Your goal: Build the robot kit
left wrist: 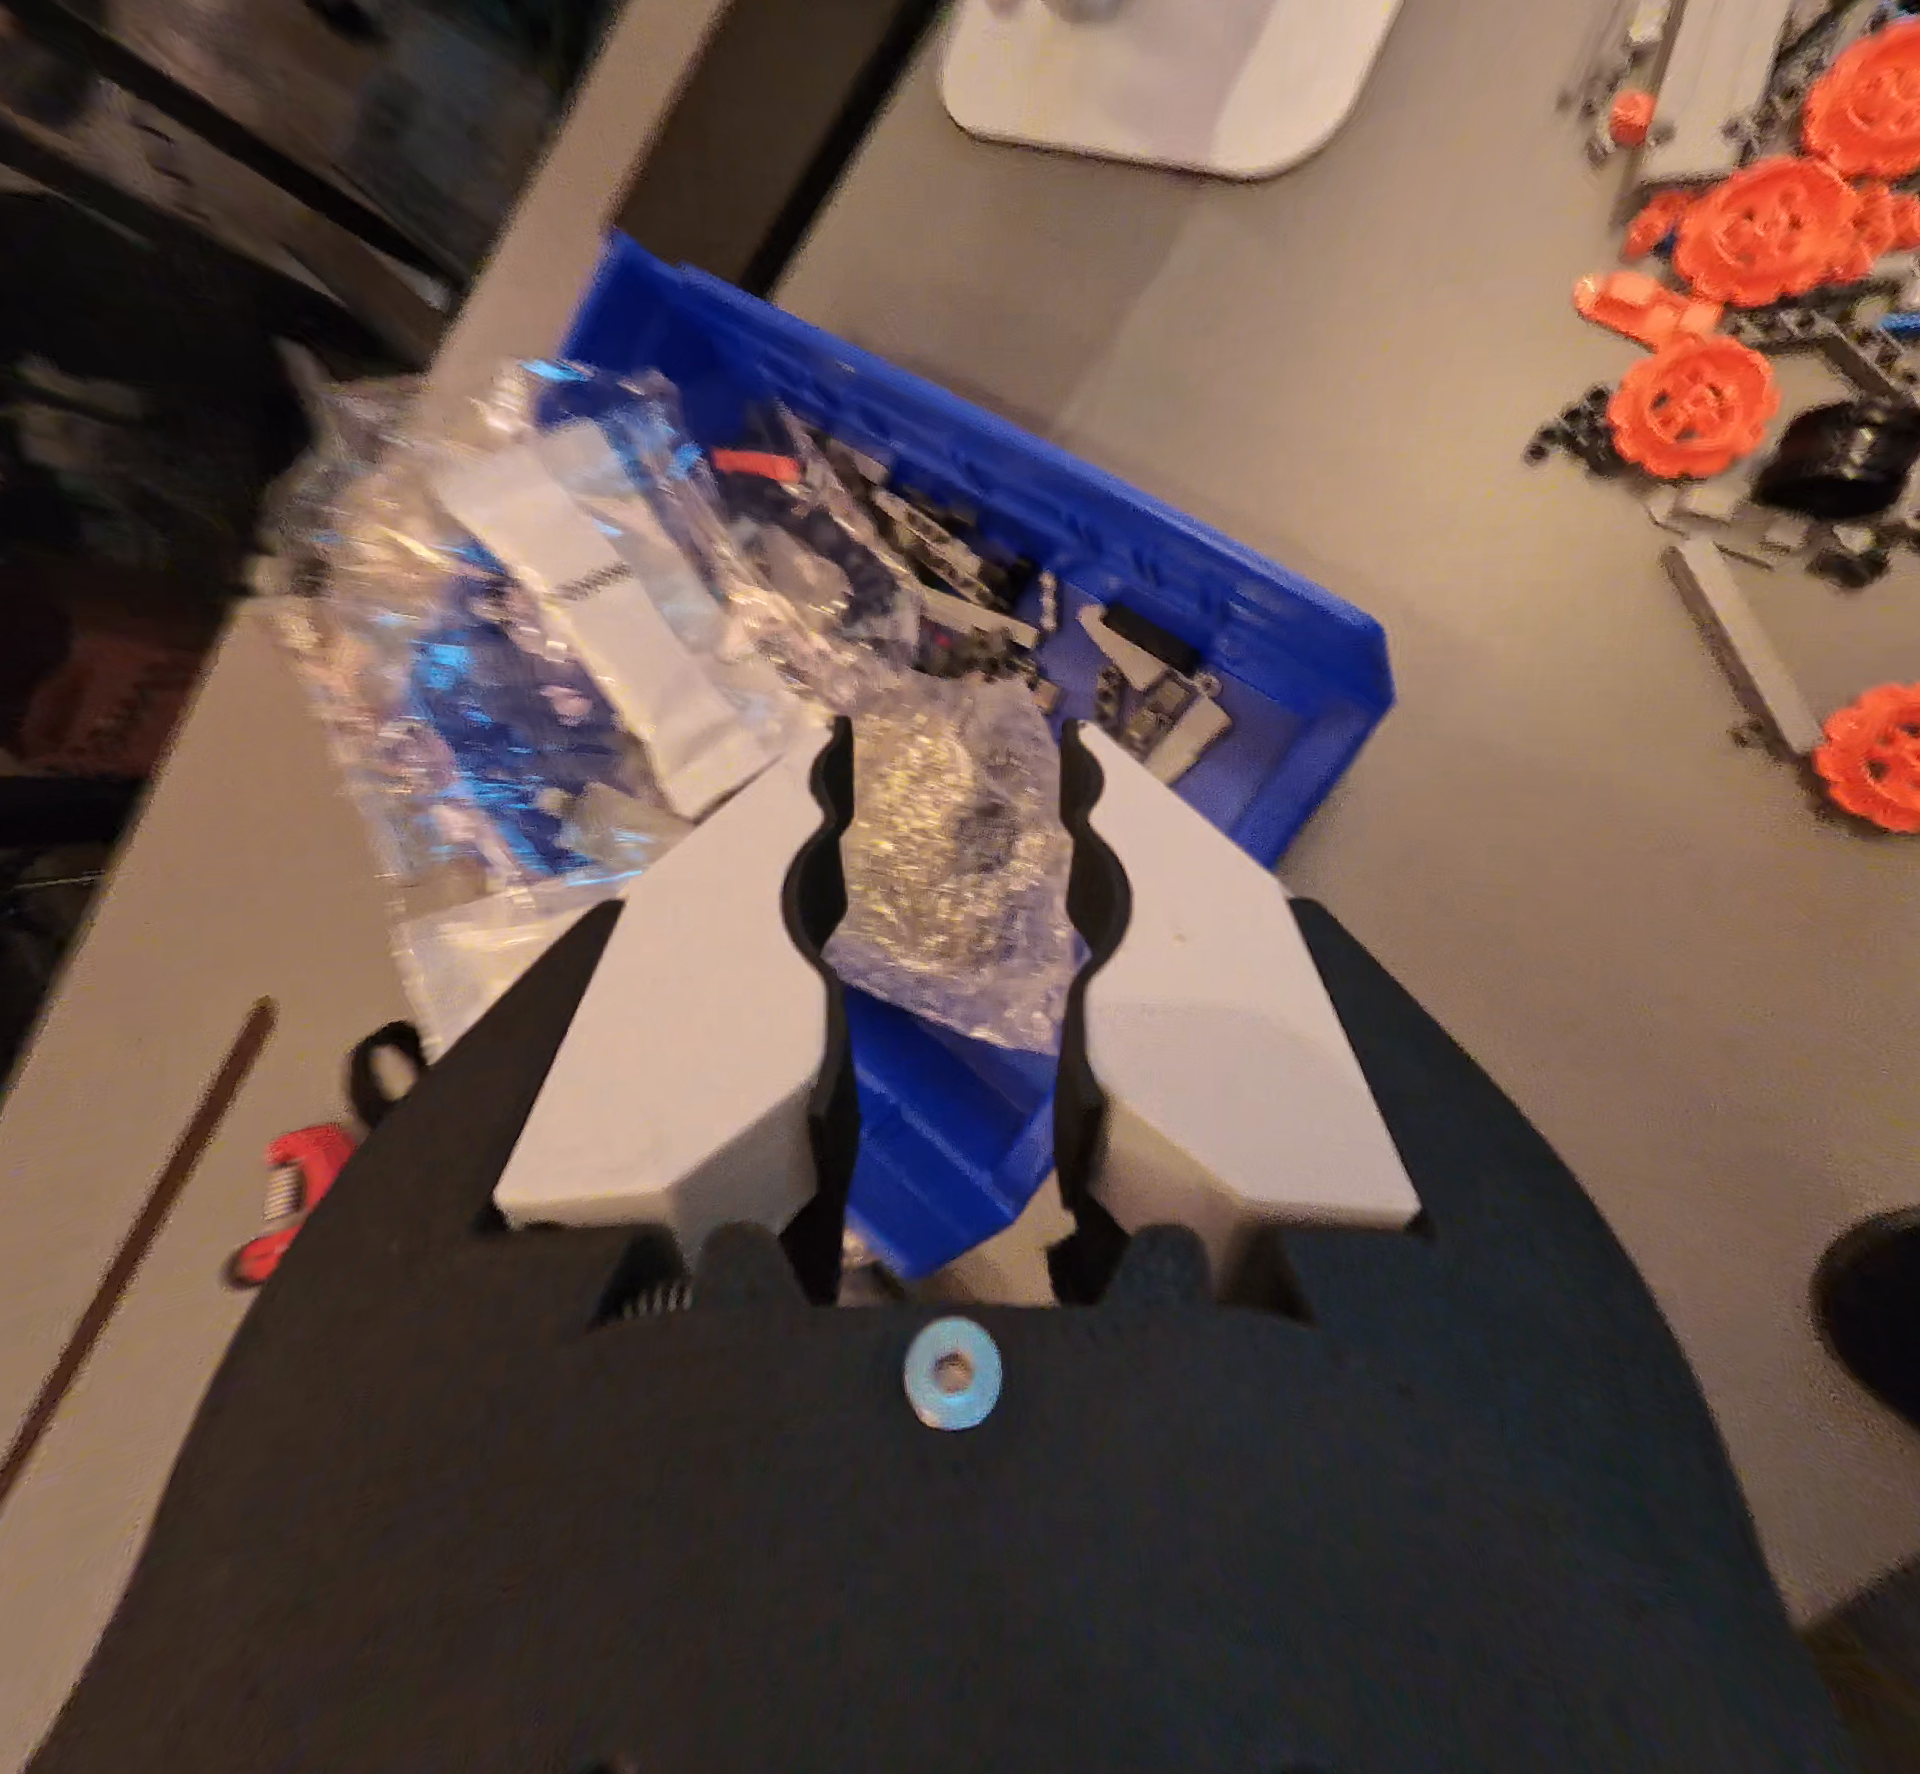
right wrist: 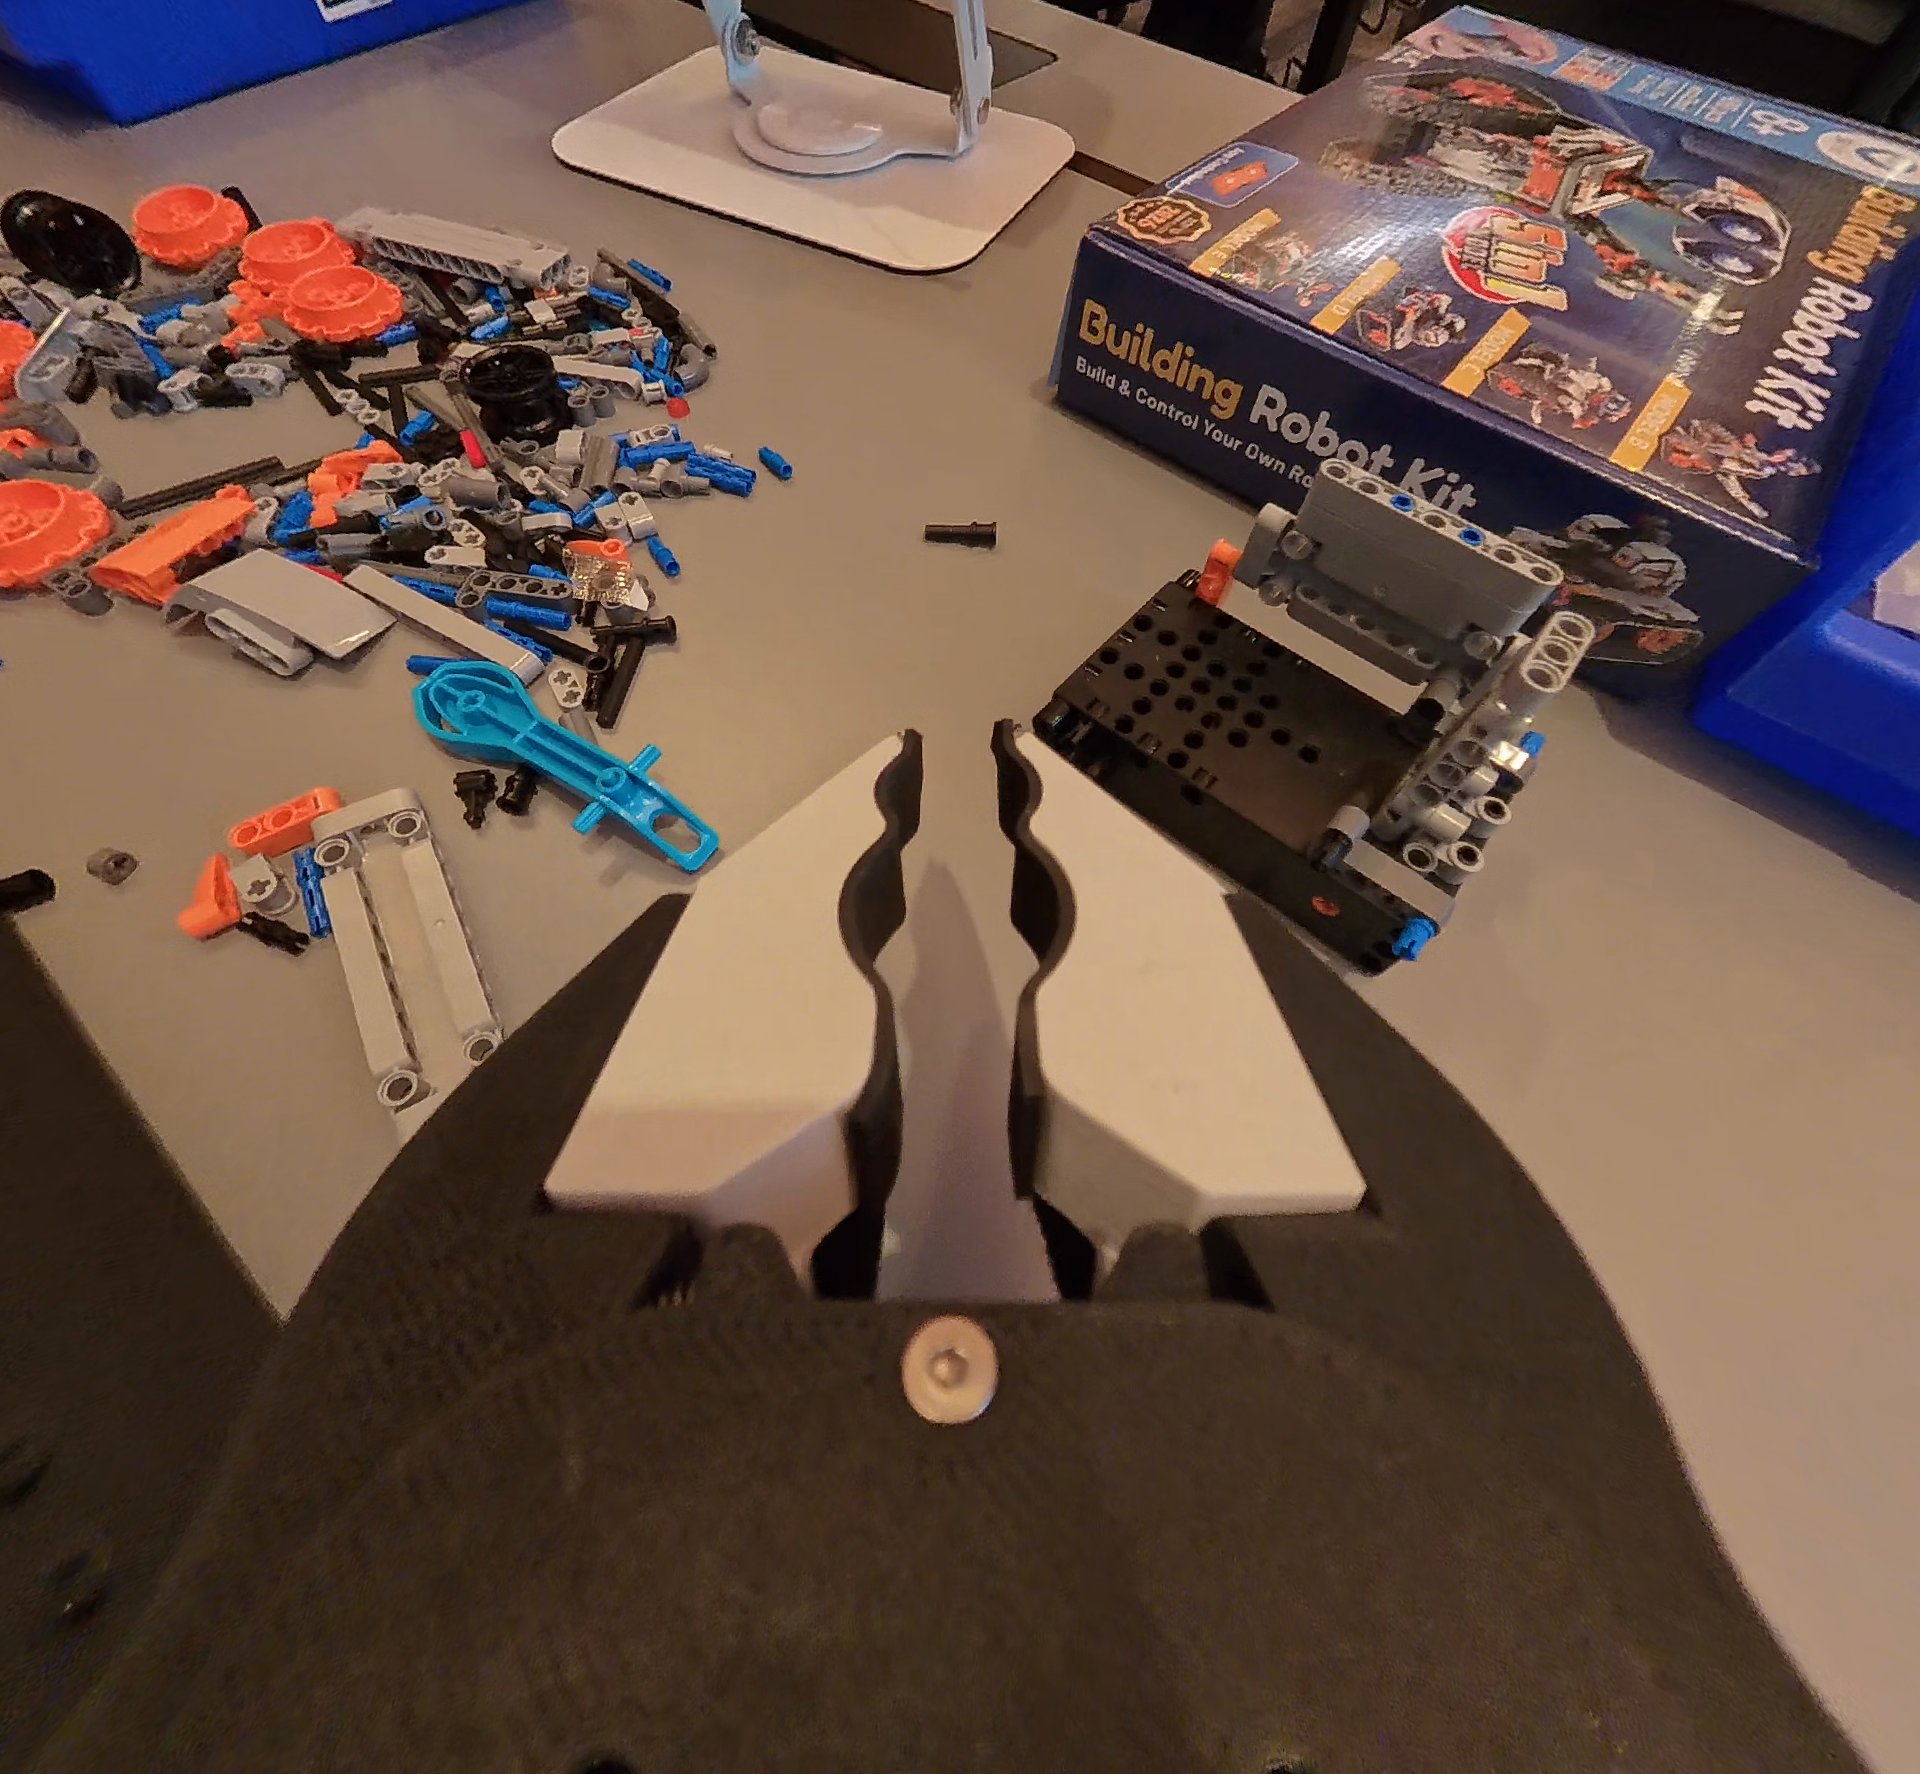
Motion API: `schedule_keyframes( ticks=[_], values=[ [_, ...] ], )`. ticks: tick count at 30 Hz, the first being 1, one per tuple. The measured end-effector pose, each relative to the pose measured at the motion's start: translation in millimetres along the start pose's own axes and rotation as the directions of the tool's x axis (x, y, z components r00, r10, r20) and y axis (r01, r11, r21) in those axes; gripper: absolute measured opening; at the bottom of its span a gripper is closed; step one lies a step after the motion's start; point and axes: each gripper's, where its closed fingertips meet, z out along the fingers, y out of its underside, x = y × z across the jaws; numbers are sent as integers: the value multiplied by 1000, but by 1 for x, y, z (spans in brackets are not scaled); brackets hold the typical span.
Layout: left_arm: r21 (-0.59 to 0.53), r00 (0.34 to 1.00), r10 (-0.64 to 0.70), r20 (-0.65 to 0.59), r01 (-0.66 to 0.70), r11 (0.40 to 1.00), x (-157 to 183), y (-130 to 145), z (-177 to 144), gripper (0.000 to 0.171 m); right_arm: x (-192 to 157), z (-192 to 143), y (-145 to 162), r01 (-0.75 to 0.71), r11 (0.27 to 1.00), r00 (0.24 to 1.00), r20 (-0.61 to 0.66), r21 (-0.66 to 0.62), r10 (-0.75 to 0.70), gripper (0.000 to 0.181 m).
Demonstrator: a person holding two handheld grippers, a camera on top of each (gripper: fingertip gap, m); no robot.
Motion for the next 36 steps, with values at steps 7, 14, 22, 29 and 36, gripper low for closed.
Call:
schedule_keyframes(
  ticks=[7,14,22,29,36],
  values=[
    [-118,991,10,-130,-26,993,21,36,80,46,13,0,6,-16,1000,998,-53,-9,15,12],
    [-179,998,14,-57,-24,984,11,54,124,23,26,7,22,-21,995,993,-122,-93,10,10],
    [-99,999,11,-50,-16,995,-5,37,109,16,38,7,32,-30,989,982,-188,-146,2,9],
    [-69,980,91,-176,-105,992,12,9,131,20,43,8,38,-50,985,978,-208,-166,14,9],
    [-158,969,-19,-246,-21,987,6,28,168,21,43,10,42,-45,981,978,-211,-189,4,10]
  ],
)
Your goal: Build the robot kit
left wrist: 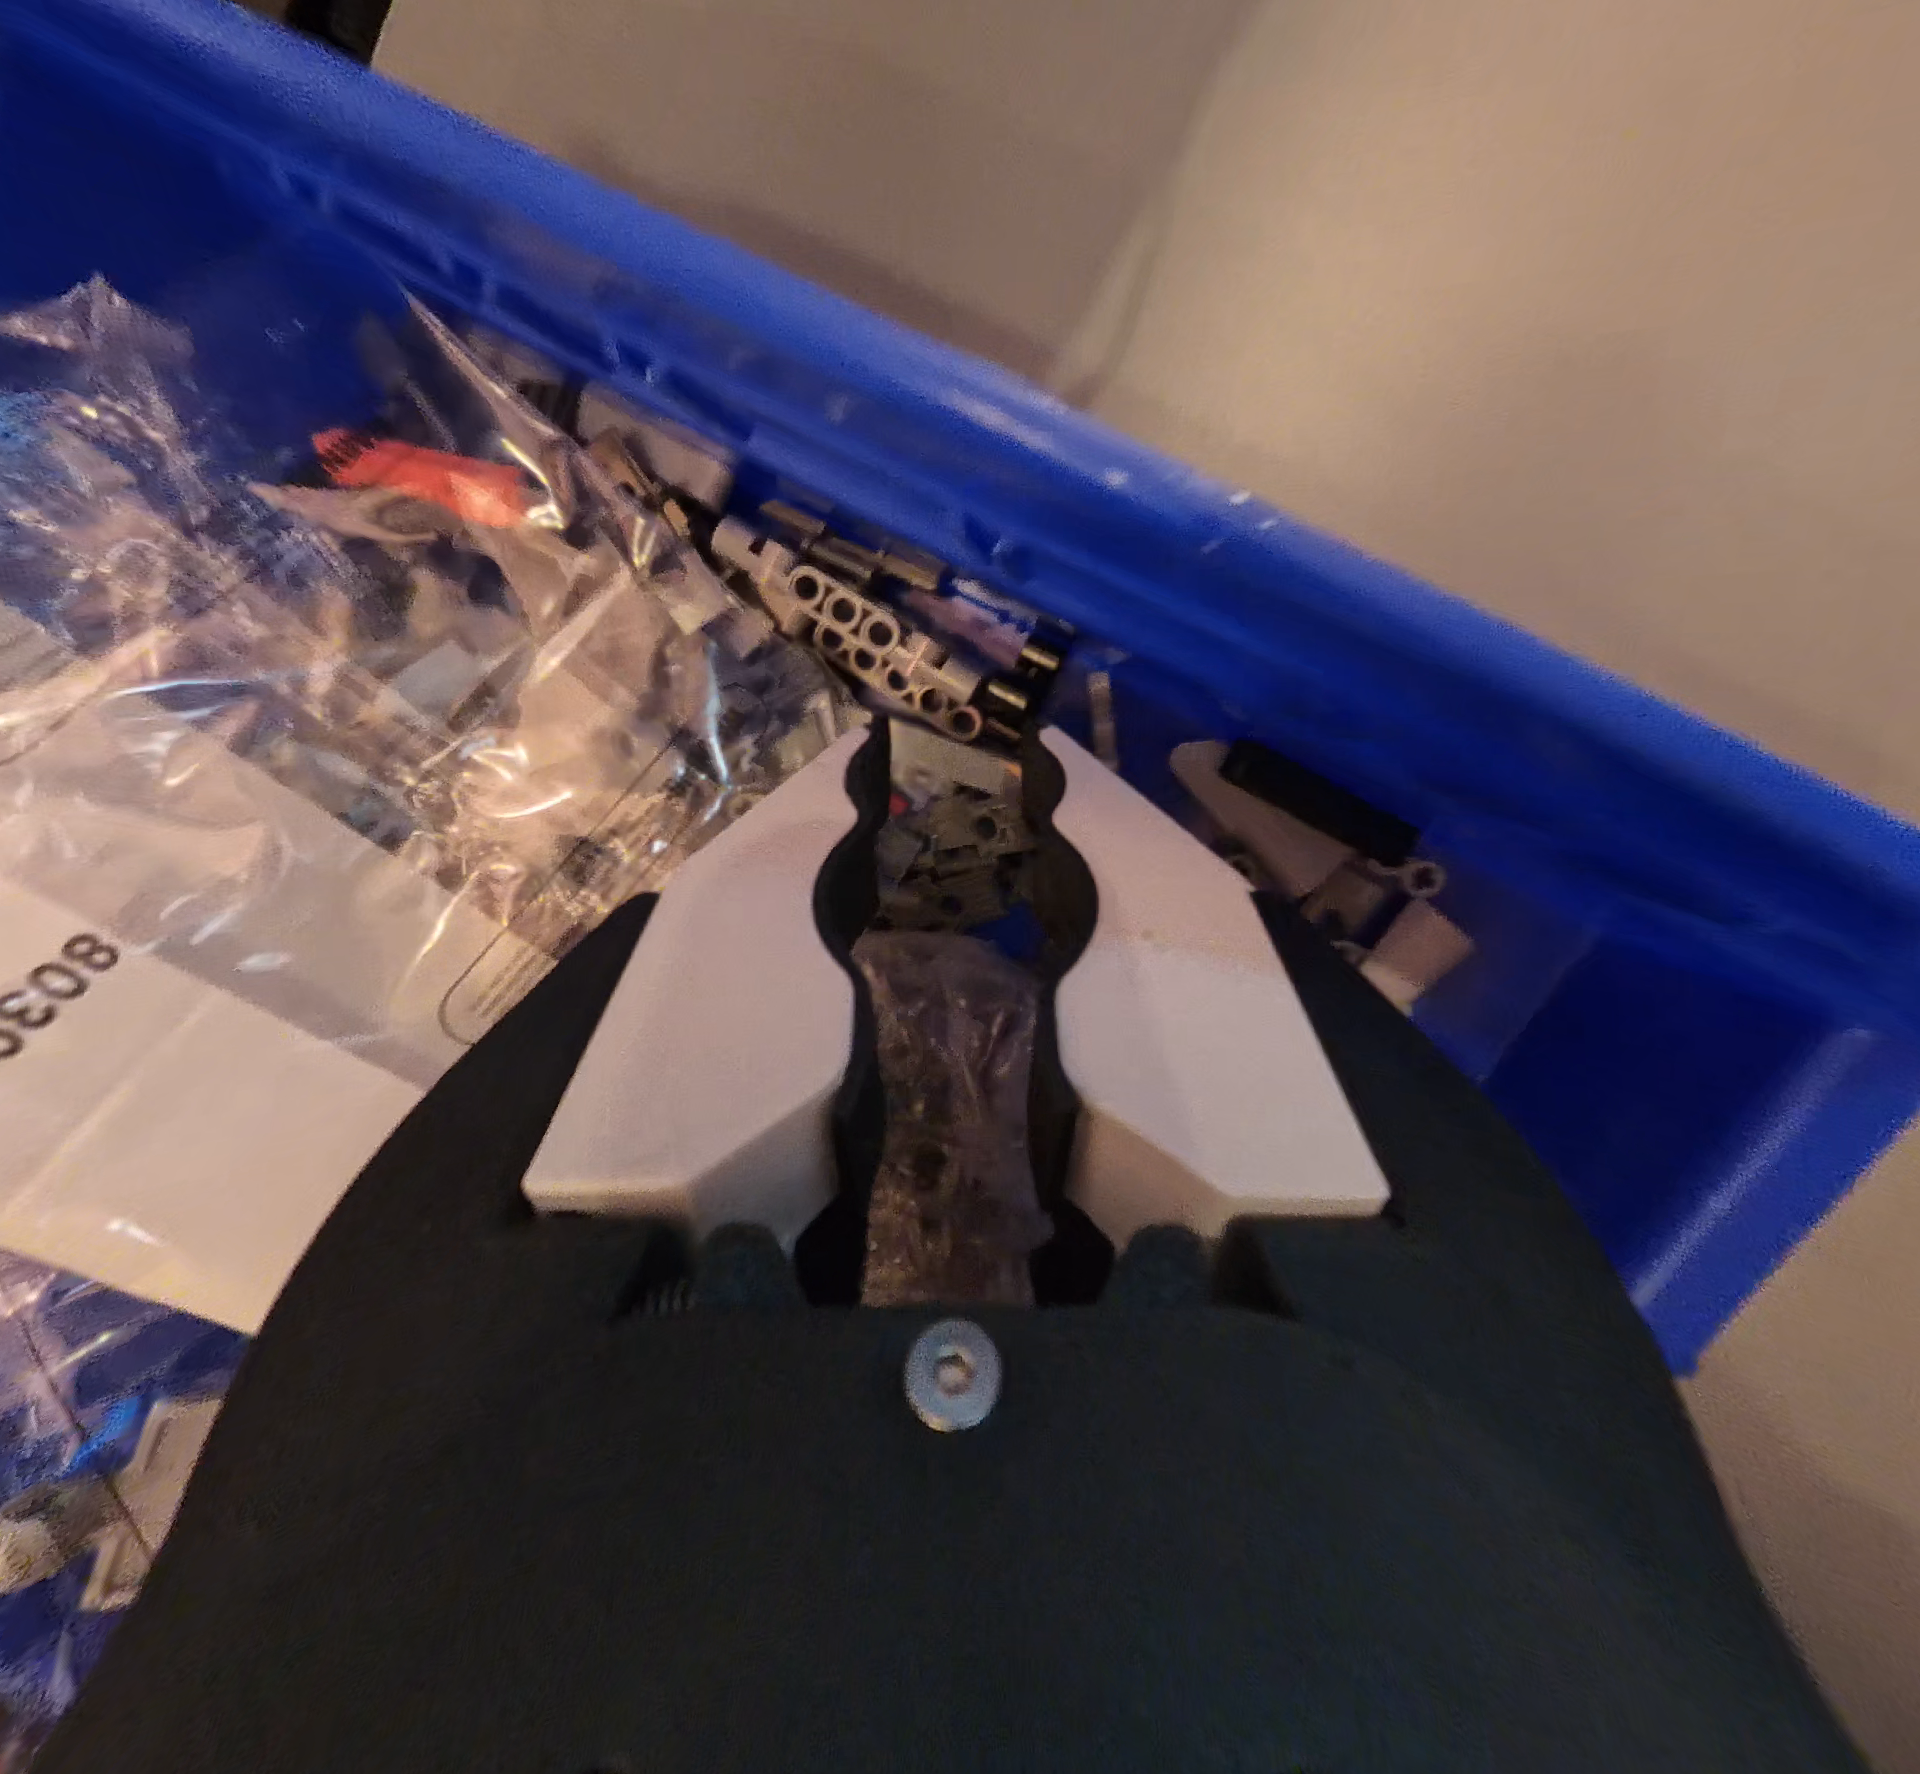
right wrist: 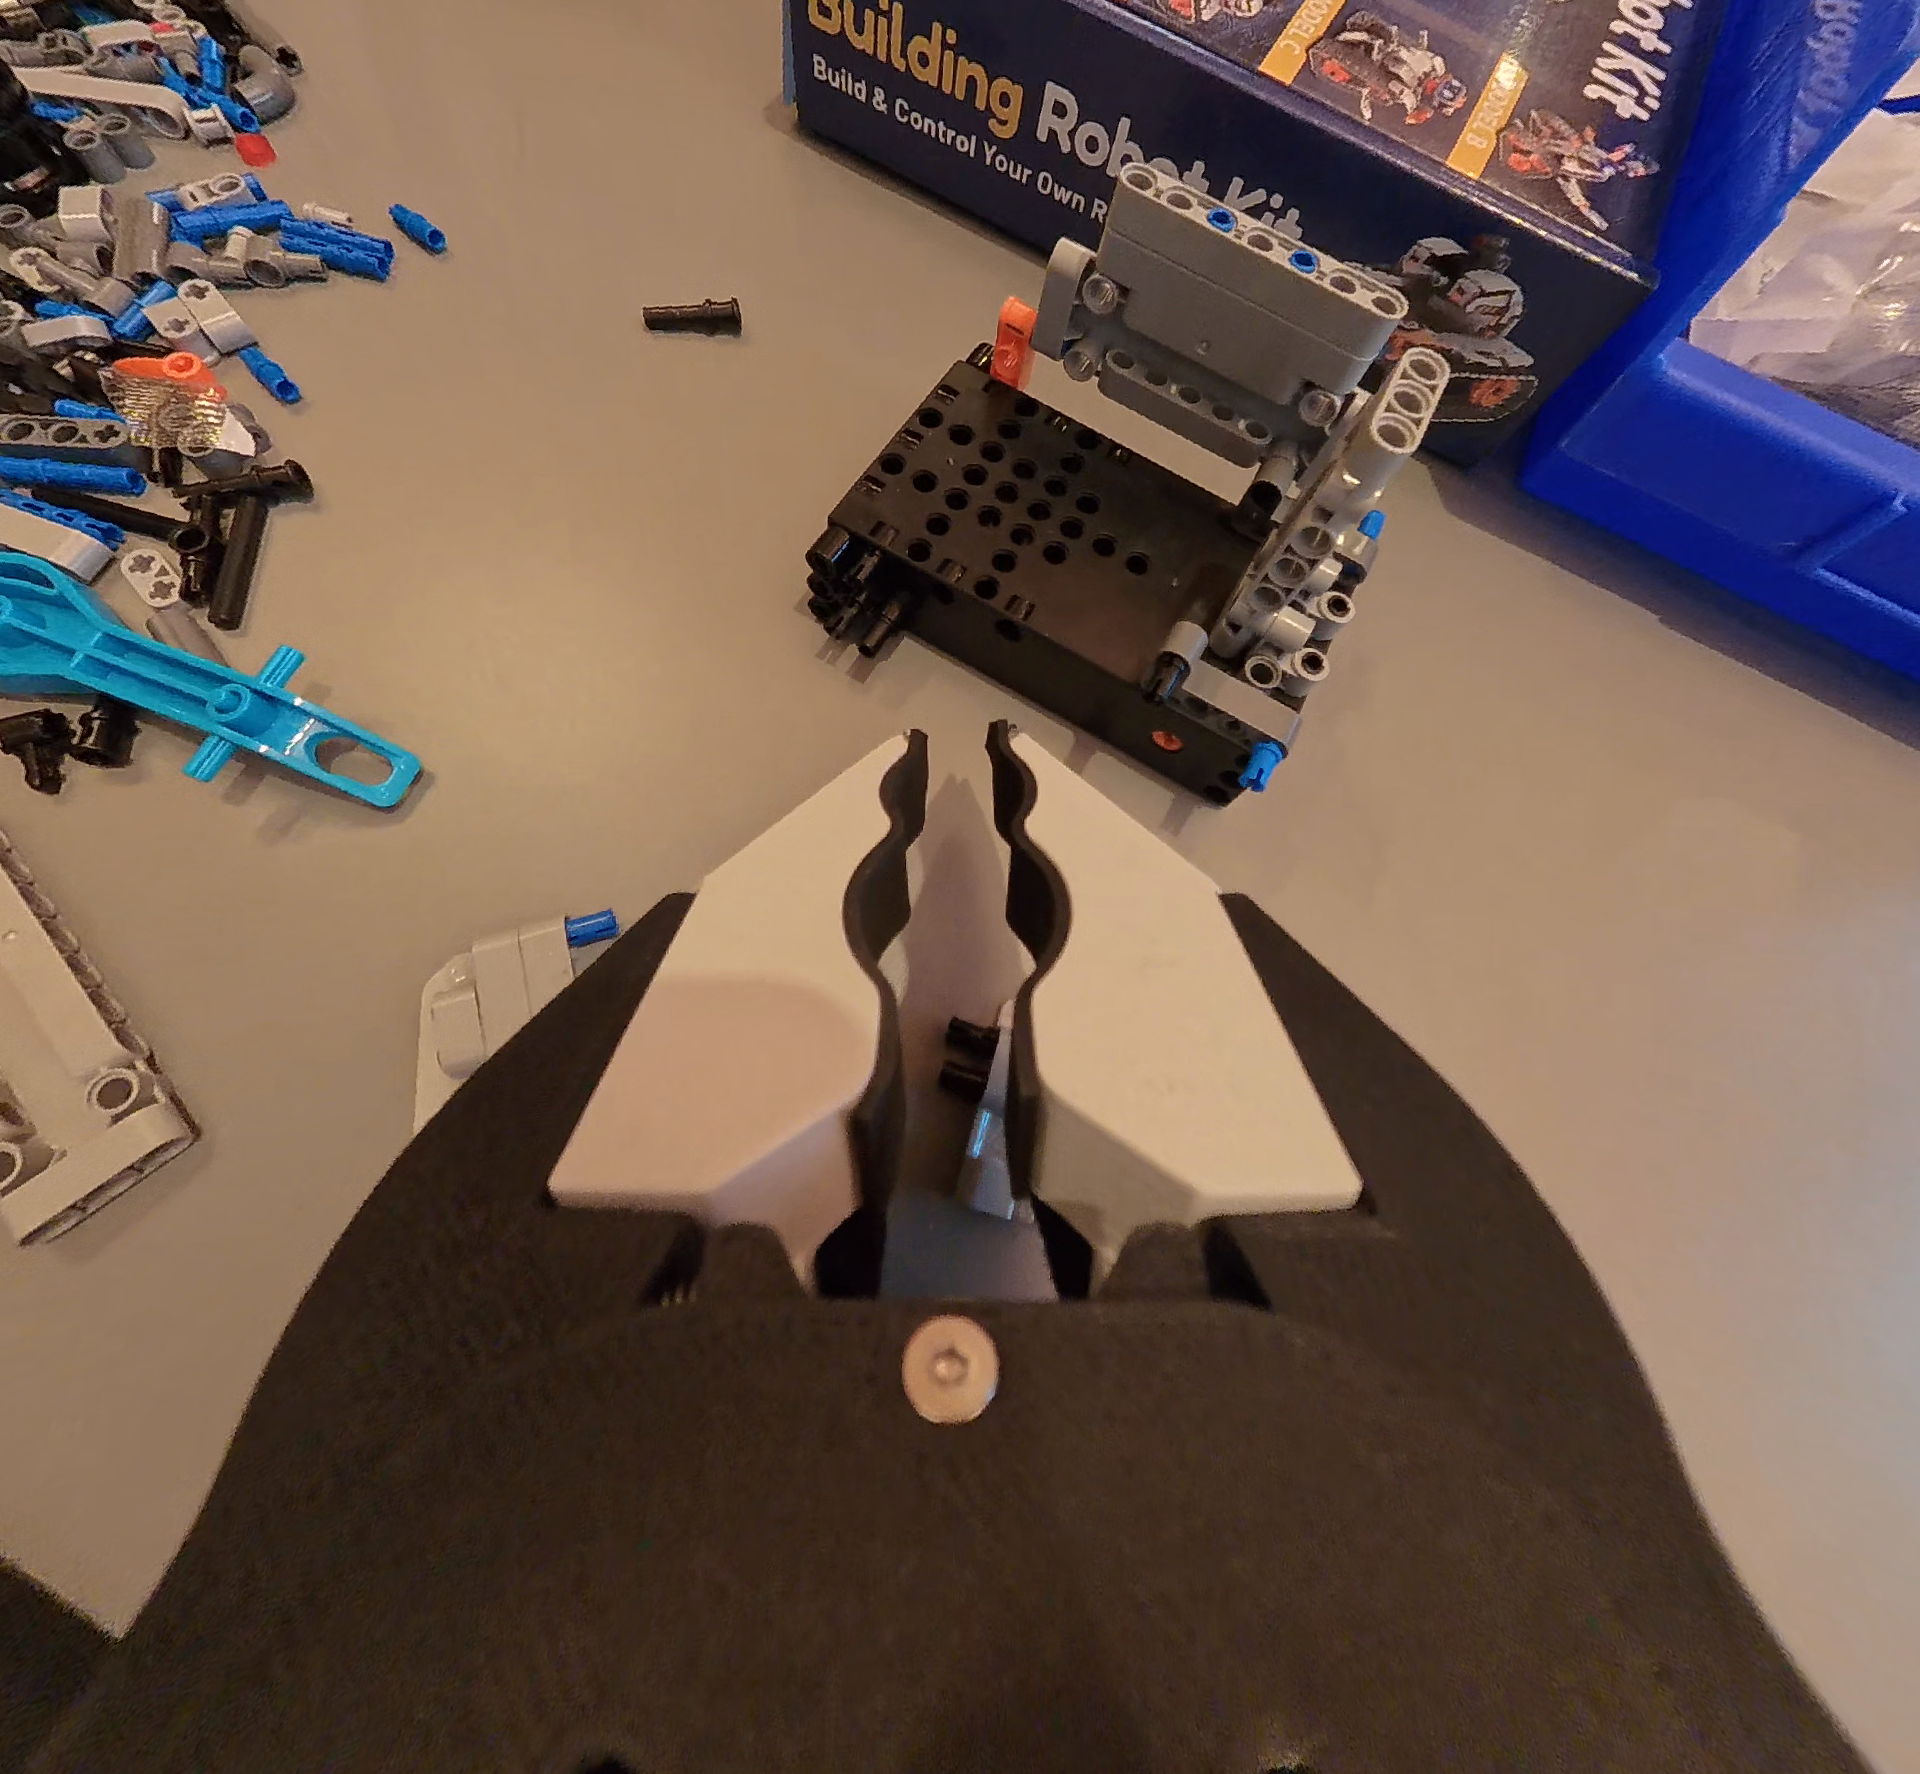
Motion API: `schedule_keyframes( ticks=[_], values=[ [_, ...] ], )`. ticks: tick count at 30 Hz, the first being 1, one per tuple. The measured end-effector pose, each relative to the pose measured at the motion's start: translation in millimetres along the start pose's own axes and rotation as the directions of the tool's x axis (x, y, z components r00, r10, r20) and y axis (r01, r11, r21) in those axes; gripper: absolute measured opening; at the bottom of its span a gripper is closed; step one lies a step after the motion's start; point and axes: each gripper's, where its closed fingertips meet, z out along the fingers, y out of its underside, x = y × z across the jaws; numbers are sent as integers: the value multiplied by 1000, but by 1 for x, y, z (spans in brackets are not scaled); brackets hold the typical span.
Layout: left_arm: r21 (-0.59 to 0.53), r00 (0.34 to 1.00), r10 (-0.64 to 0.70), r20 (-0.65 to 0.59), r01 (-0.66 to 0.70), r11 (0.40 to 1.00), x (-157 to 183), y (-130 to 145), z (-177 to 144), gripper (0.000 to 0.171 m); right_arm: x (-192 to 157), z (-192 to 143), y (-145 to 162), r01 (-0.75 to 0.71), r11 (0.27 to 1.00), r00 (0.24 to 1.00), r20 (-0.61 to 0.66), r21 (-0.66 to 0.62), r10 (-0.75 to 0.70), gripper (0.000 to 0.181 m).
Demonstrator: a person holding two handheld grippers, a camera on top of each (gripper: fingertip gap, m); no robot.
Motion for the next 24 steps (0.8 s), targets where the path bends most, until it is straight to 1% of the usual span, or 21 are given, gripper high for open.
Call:
schedule_keyframes(
  ticks=[1,4,6,7,8,9,10,13,15,18,20,21,22,23,24],
  values=[
    [-8,1000,0,-4,0,1000,0,2,3,20,0,0,0,1,1000,1000,0,-1,-1,10],
    [-19,999,-27,44,28,999,-9,6,5,17,0,1,1,1,1000,1000,2,-3,-1,10],
    [-43,996,-48,72,51,998,-16,9,7,10,0,0,0,1,1000,1000,3,1,-1,10],
    [-45,997,-35,71,39,998,-15,8,7,7,0,0,0,0,1000,1000,3,1,0,10],
    [-14,997,-8,74,9,1000,-14,0,6,2,0,0,0,0,1000,1000,4,0,0,10],
    [14,998,4,66,-5,1000,-11,-5,7,2,0,0,0,1,1000,1000,4,-1,-1,10],
    [5,998,3,60,-3,1000,-10,-4,10,6,0,0,0,2,1000,1000,5,-1,-2,10],
    [11,999,-16,39,16,1000,-10,-5,14,10,0,0,1,0,1000,1000,7,0,0,10],
    [-8,998,-18,56,18,1000,-14,-5,14,18,0,1,1,0,1000,1000,8,-1,0,10],
    [-17,997,-51,54,52,998,-16,-2,13,21,0,0,0,2,1000,1000,7,0,-2,10],
    [-25,996,-94,3,94,995,-10,0,12,19,0,0,0,-1,1000,1000,8,4,1,10],
    [-34,994,-107,-13,106,994,-8,2,11,22,0,0,0,-2,1000,1000,9,5,2,10],
    [-38,994,-105,-41,104,994,-4,1,11,31,0,0,0,-2,1000,1000,11,6,2,10],
    [-40,994,-94,-56,92,995,-1,1,11,34,0,0,0,-2,1000,1000,11,7,2,10],
    [-38,995,-88,-49,87,996,-2,0,11,31,-1,-1,-1,-1,1000,1000,12,9,1,10]
  ],
)
